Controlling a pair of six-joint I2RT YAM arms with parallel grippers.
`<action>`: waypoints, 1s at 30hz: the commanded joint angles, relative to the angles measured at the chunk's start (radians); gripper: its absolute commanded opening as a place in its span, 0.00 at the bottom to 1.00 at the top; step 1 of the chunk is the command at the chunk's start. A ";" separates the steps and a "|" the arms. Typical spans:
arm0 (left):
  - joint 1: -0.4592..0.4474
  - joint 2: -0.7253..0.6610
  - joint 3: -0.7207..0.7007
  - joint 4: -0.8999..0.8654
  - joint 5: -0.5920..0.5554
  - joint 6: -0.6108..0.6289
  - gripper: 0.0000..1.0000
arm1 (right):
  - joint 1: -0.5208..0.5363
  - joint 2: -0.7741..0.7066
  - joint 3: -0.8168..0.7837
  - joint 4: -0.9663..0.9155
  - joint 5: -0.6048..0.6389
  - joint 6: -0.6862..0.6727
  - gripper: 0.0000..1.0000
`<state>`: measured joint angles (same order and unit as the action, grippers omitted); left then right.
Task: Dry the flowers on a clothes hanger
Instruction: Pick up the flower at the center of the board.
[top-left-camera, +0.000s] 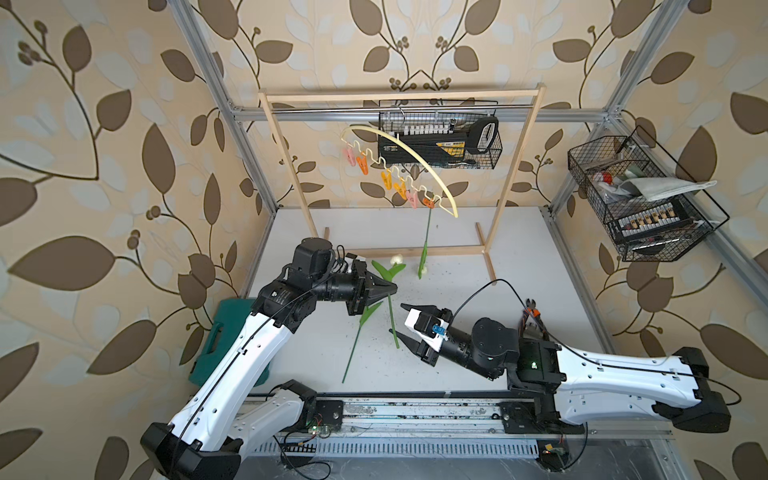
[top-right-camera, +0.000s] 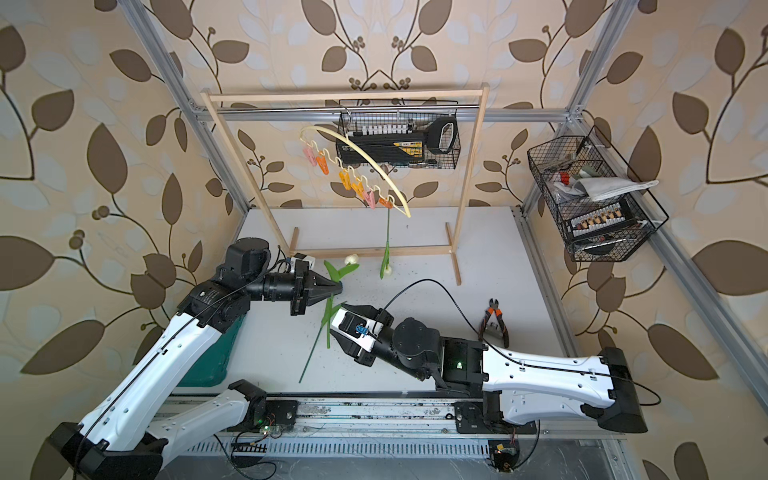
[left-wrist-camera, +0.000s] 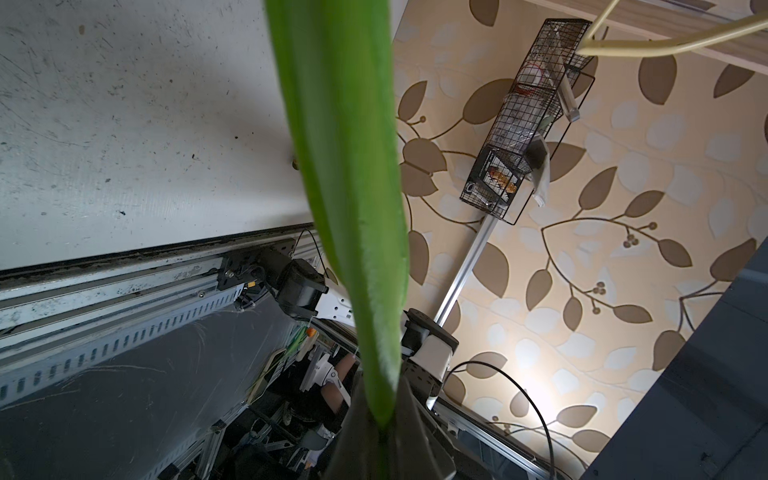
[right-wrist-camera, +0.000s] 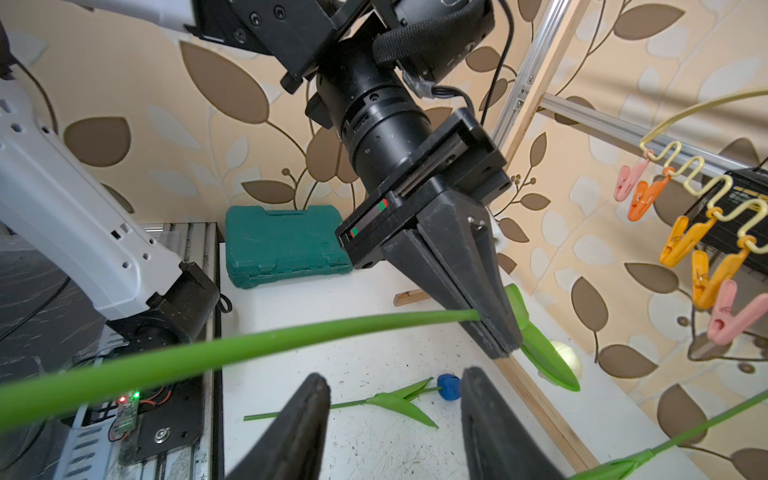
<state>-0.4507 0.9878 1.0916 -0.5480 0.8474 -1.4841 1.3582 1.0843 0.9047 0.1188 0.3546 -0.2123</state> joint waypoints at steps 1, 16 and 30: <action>0.007 -0.031 -0.004 0.046 0.031 -0.015 0.01 | -0.008 0.025 0.053 0.044 -0.032 -0.003 0.38; 0.007 -0.049 -0.009 0.036 0.033 -0.012 0.02 | -0.069 0.077 0.101 0.065 -0.089 0.034 0.31; 0.005 -0.046 -0.019 0.038 0.033 -0.024 0.03 | -0.095 0.122 0.124 0.106 -0.092 0.019 0.23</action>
<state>-0.4503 0.9554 1.0748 -0.5438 0.8478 -1.5055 1.2671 1.1851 0.9825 0.1776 0.2691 -0.1917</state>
